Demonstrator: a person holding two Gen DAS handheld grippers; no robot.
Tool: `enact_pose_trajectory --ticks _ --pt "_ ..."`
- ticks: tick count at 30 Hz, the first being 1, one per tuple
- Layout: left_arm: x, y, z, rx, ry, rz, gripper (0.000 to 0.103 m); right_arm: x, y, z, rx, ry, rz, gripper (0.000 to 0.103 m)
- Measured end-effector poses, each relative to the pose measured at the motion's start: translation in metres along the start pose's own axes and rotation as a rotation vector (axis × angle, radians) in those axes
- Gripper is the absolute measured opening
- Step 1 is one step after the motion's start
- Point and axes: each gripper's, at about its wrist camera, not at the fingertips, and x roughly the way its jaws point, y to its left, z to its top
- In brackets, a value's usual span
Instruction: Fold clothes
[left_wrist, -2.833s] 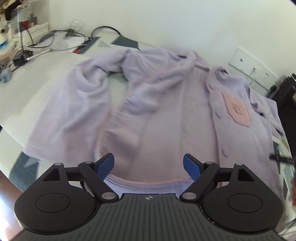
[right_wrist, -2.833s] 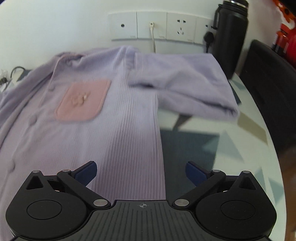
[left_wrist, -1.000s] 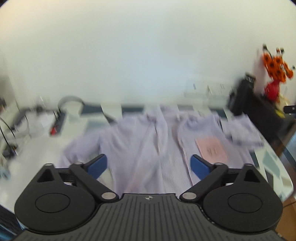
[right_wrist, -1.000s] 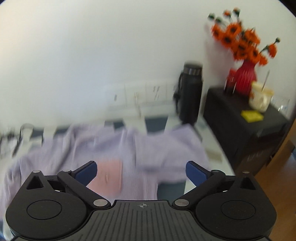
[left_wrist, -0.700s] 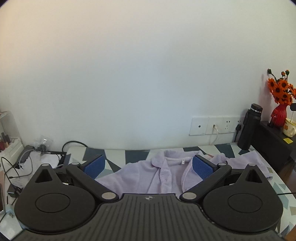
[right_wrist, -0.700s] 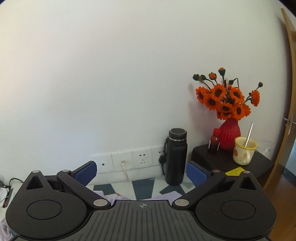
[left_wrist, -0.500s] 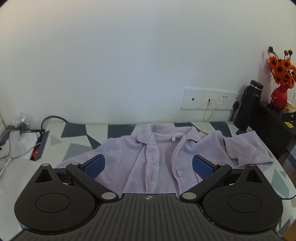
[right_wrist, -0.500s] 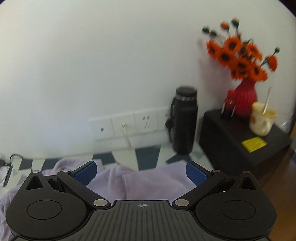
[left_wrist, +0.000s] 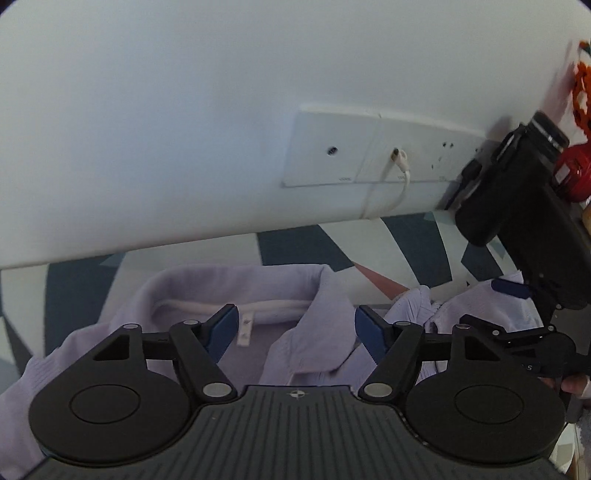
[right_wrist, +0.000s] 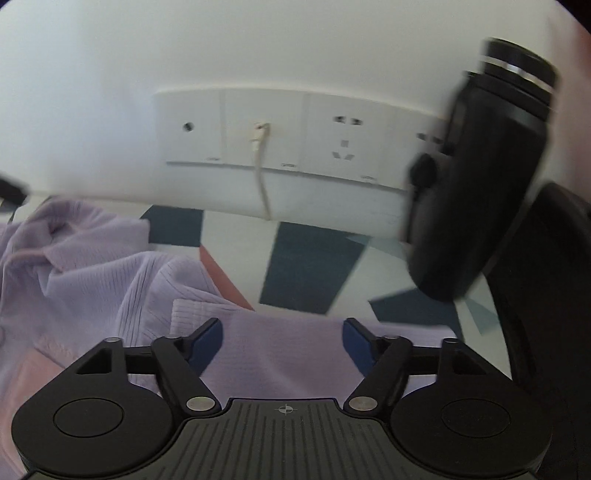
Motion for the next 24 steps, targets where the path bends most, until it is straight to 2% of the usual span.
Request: enact_pose_trajectory --ticks 3,4,8,11,14,15,17,18,19,22,23,24 --pt "0.045 -0.006 0.016 0.045 0.118 -0.014 0.055 0.013 0.002 0.004 -0.071 -0.034 0.022 0.077" --pt "0.056 -0.006 0.018 0.047 0.150 -0.022 0.053 0.018 0.001 0.004 -0.079 -0.028 0.027 0.077" --pt "0.081 -0.014 0.020 0.065 0.222 -0.074 0.053 0.034 -0.010 0.001 -0.092 0.027 0.085 0.077" --pt "0.091 -0.026 0.020 0.126 0.248 -0.064 0.053 0.040 -0.014 -0.005 -0.122 0.053 0.114 0.079" --pt "0.096 -0.026 0.022 0.127 0.247 -0.055 0.053 0.045 -0.014 -0.006 -0.136 0.047 0.091 0.094" --pt "0.096 -0.024 0.023 0.116 0.246 -0.060 0.053 0.047 -0.015 -0.004 -0.130 0.051 0.094 0.096" --pt "0.097 -0.020 0.025 0.094 0.242 -0.070 0.036 0.051 -0.017 -0.002 -0.113 0.070 0.107 0.097" --pt "0.097 -0.021 0.025 0.100 0.240 -0.064 0.022 0.052 -0.019 -0.002 -0.099 0.081 0.116 0.097" --pt "0.095 -0.021 0.025 0.101 0.235 -0.073 0.017 0.053 -0.022 -0.001 -0.082 0.092 0.128 0.096" --pt "0.085 -0.018 0.027 0.084 0.202 -0.091 0.013 0.049 -0.033 -0.004 -0.003 0.099 0.175 0.078" --pt "0.082 -0.016 0.027 0.076 0.190 -0.098 0.012 0.045 -0.034 -0.006 0.007 0.091 0.178 0.063" --pt "0.078 -0.012 0.029 0.055 0.170 -0.102 0.012 0.040 -0.036 -0.009 0.028 0.085 0.189 0.040"
